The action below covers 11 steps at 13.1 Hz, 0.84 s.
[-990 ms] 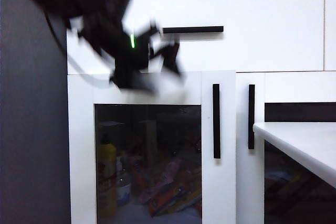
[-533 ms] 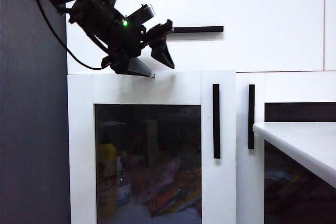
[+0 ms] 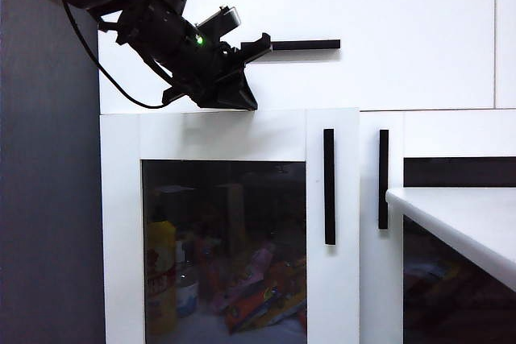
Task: Open the left door of the white cabinet, pick up a can of beverage from the table on the right, place it inside the cabinet, and finally close the cabinet door.
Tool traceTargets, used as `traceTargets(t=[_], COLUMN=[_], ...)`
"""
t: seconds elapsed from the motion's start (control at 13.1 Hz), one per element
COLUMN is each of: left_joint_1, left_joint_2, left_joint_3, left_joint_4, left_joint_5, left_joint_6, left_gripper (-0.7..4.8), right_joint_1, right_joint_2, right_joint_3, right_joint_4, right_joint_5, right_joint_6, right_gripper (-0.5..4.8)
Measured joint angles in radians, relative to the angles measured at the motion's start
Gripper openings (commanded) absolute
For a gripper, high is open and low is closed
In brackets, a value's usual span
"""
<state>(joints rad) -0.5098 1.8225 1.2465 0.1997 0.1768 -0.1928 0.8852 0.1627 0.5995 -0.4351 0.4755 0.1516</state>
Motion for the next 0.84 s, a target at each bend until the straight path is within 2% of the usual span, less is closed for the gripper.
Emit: traceTargets(t=[0.15,0.46,0.76,0.84], left_joint_1=[-0.018,-0.046,-0.051,-0.074], left_joint_2=[-0.014,-0.142,-0.154,-0.155], left_joint_3=[-0.034,-0.040,-0.071,-0.111], left_joint_4=[0.036,-0.017,-0.165,-0.152], left_joint_5=[-0.008,-0.003,-0.001,-0.004], left_joint_6=[-0.015,-0.018,-0.021,-0.022], left_gripper=[-0.06,-0.06,-0.06,-0.05], right_joint_1=[0.000,0.000,0.000,0.000], right_joint_2=[0.000,0.000,0.000,0.000], right_joint_3=[0.000,0.000,0.000,0.000], right_joint_4=[0.000,-0.001,-0.001,0.000], right_joint_5=[0.000,0.001,0.015,0.015], right_joint_6=[-0.001,-0.022,-0.027,-0.027], right_gripper=[3.27,3.27,3.27,3.27])
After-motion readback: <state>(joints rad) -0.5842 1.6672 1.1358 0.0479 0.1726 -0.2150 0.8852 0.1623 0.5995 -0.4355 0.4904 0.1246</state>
